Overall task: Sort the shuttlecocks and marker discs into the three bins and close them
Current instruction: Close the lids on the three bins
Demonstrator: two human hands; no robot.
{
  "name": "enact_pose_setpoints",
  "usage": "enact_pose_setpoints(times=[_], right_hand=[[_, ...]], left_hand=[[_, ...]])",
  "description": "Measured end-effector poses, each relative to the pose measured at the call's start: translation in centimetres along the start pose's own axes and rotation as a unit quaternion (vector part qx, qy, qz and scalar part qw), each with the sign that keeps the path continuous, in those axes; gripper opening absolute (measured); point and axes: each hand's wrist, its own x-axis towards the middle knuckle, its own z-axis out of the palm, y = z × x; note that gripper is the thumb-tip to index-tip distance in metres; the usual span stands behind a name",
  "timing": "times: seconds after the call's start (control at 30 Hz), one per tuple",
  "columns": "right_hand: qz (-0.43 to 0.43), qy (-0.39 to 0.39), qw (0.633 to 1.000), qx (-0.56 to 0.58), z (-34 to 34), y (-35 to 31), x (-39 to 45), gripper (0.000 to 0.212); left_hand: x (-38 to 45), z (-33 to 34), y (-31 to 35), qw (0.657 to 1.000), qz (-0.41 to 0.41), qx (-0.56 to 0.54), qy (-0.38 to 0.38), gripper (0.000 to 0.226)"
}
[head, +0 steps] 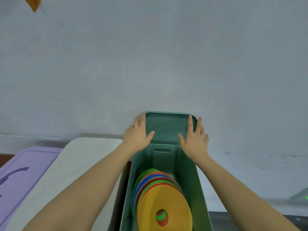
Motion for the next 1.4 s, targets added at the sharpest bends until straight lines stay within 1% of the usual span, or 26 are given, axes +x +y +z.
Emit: enact_pose_setpoints(times=[0.17,0.3,0.53,0.63,0.77,0.87,0.97,1.1,1.2,1.3,1.4], right_hand=[[-0.026,-0.007,0.996,0.079,1.0,0.4,0.7,0.083],[-0.032,0.021,0.987,0.154,0.6,0.2,0.4,0.079],[-0.056,0.096,0.978,0.175,-2.4,-0.8,-2.7,0.069],[-0.070,0.129,0.971,0.189,-4.3,-1.3,-4.4,0.063],[-0.084,0.151,0.966,0.193,-6.0,-1.6,-7.2,0.054],[-0.091,0.152,0.967,0.184,-6.1,-1.5,-10.5,0.052],[-0.088,0.149,0.964,0.201,-5.8,-1.2,-14.1,0.046],[-0.100,0.158,0.955,0.232,-5.7,-0.6,-17.8,0.037],[-0.100,0.154,0.955,0.232,-5.4,0.0,-20.0,0.033],[-0.094,0.133,0.961,0.224,-4.4,1.2,-22.6,0.031],[-0.097,0.088,0.971,0.200,-3.2,2.9,-25.3,0.042]], left_hand=[[0.9,0.9,1.4,1.000,-0.018,-0.014,-0.004,0.080],[0.4,0.8,1.6,0.994,-0.031,-0.107,0.017,0.079],[-2.5,-2.0,1.5,0.980,0.015,-0.150,0.128,0.072],[-5.0,-3.3,1.6,0.977,0.037,-0.149,0.147,0.068],[-8.9,-4.3,1.5,0.974,0.047,-0.168,0.146,0.060],[-12.1,-4.6,1.3,0.969,0.046,-0.195,0.141,0.054],[-15.1,-4.3,0.8,0.966,0.048,-0.211,0.145,0.045],[-18.4,-3.6,0.0,0.954,0.062,-0.238,0.168,0.037],[-20.9,-2.6,-0.2,0.947,0.067,-0.253,0.184,0.031],[-23.8,-0.4,-0.4,0.954,0.088,-0.223,0.180,0.039],[-26.4,1.8,-0.5,0.963,0.104,-0.182,0.170,0.043]])
